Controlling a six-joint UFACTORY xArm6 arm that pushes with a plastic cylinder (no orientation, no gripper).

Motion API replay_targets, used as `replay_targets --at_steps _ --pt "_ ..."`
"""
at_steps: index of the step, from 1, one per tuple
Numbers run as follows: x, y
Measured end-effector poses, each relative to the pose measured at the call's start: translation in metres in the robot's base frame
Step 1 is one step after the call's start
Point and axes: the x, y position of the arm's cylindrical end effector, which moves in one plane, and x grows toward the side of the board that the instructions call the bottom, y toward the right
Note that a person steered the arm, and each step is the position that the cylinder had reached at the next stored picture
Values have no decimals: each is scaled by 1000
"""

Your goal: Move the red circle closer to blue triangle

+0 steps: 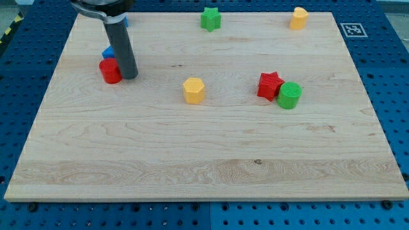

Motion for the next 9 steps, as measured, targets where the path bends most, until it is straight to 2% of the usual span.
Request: replay_targets --at_steps 2,5,7,9 --pt "0 -25" --pt "0 -14" --pt "21 -14" --pt "16 -12"
